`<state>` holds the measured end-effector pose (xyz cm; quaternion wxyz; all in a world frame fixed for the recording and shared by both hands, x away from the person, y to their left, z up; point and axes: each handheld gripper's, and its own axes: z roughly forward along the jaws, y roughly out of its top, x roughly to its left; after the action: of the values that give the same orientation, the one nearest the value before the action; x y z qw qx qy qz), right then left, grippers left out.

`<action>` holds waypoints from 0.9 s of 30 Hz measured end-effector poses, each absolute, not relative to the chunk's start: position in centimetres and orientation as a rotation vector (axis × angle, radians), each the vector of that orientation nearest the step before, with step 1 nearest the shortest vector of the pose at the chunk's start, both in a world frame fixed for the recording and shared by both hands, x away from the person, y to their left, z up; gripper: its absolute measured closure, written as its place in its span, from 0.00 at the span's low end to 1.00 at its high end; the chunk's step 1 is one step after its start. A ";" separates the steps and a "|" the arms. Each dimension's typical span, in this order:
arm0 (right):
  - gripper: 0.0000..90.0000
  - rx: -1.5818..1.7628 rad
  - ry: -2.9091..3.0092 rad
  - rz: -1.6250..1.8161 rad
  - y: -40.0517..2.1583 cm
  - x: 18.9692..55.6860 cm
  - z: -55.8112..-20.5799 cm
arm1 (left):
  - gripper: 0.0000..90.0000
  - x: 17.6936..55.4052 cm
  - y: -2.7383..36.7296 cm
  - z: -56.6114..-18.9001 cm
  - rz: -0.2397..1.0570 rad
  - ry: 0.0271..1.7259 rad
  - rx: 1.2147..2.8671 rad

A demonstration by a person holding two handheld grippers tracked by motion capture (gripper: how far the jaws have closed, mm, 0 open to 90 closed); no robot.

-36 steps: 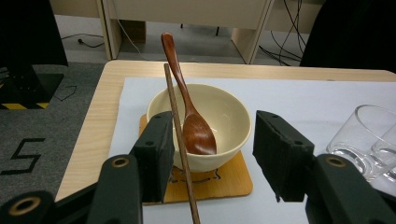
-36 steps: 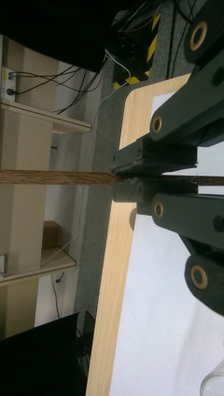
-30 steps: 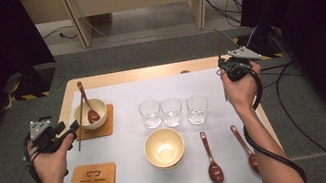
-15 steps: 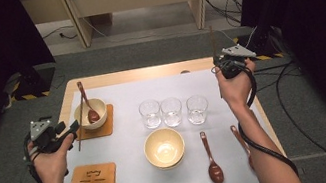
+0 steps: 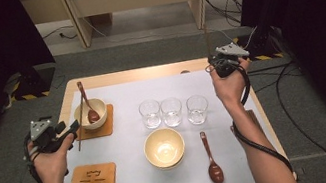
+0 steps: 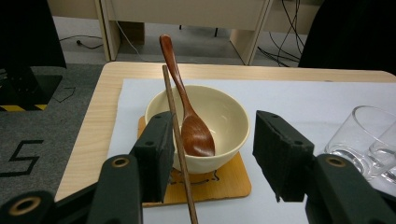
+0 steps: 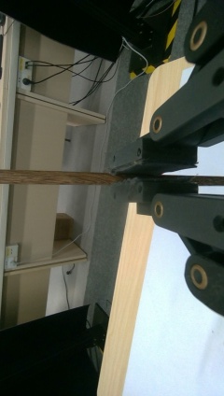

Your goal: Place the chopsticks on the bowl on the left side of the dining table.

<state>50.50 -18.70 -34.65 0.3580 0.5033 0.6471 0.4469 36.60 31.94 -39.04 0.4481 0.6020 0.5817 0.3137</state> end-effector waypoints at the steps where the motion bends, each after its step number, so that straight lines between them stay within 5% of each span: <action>1: 0.95 1.299 1.670 1.158 -18.6 50.5 -34.6 | 0.52 36.6 31.9 -39.0 0.776 1.439 1.490; 27: 0.95 1.241 1.654 1.198 -16.1 51.7 -34.3 | 0.52 36.6 31.8 -39.0 0.775 1.432 1.492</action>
<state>51.66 -16.14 -34.28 0.3673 0.4829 0.6438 0.4663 36.63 31.84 -39.05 0.4497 0.6035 0.5791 0.3133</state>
